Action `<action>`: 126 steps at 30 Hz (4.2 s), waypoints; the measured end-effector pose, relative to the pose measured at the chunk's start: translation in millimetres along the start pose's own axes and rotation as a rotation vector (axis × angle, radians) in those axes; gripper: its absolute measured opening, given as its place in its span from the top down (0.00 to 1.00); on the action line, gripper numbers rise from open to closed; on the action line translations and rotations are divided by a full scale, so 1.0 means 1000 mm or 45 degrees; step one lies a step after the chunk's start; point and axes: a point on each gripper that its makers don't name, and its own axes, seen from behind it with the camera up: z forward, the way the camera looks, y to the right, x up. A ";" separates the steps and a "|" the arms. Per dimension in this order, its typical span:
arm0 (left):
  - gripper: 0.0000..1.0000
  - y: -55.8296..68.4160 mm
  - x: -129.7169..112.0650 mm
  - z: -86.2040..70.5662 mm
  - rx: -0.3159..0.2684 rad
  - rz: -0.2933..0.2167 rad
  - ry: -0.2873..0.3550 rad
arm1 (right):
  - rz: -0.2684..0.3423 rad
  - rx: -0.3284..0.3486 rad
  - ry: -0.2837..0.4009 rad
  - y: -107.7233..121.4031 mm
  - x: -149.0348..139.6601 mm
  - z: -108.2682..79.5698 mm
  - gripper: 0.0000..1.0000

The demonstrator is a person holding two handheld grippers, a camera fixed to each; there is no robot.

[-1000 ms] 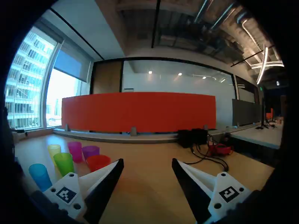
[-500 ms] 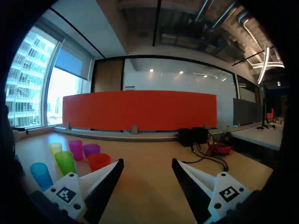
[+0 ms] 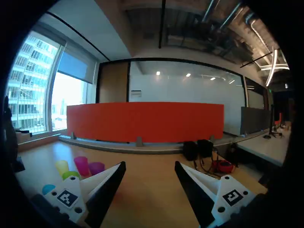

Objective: Pour water

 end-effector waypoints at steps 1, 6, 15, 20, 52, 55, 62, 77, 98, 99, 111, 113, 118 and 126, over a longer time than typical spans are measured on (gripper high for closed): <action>0.04 0.000 0.006 0.001 -0.004 0.003 -0.002 | -0.005 0.004 -0.006 0.000 0.004 0.001 0.00; 0.04 0.000 0.036 0.005 -0.019 0.014 -0.011 | -0.031 0.039 -0.026 -0.005 0.029 0.003 0.00; 0.04 0.005 0.085 0.013 -0.066 0.031 -0.012 | -0.033 0.108 -0.013 -0.021 0.082 0.006 0.00; 0.04 0.010 0.108 0.016 -0.108 0.036 -0.012 | -0.033 0.143 -0.001 -0.027 0.108 0.007 0.00; 0.04 0.073 0.137 0.017 -0.515 0.005 -0.042 | -0.035 0.615 0.008 -0.094 0.148 -0.014 0.00; 0.04 0.082 0.138 0.014 -0.571 0.004 -0.034 | -0.026 0.678 0.015 -0.105 0.153 -0.020 0.00; 0.04 0.098 0.140 0.006 -0.668 -0.003 -0.022 | -0.016 0.754 0.012 -0.115 0.155 -0.024 0.00; 0.04 0.112 0.129 -0.002 -0.766 -0.010 -0.062 | -0.076 0.808 -0.015 -0.124 0.147 -0.023 0.00; 0.04 0.113 0.093 -0.001 -0.817 0.053 -0.129 | -0.137 0.860 -0.107 -0.130 0.120 -0.026 0.00; 0.04 0.114 0.090 -0.001 -0.820 0.056 -0.135 | -0.141 0.864 -0.116 -0.130 0.117 -0.026 0.00; 0.04 0.118 0.052 -0.006 -0.854 0.088 -0.213 | -0.181 0.889 -0.207 -0.125 0.083 -0.032 0.00; 0.04 0.120 0.047 -0.007 -0.862 0.092 -0.221 | -0.190 0.889 -0.217 -0.124 0.079 -0.033 0.00; 0.04 0.126 0.035 -0.010 -0.879 0.105 -0.238 | -0.206 0.887 -0.239 -0.121 0.069 -0.034 0.00; 0.04 0.132 0.017 -0.016 -0.893 0.121 -0.257 | -0.224 0.884 -0.280 -0.115 0.050 -0.038 0.00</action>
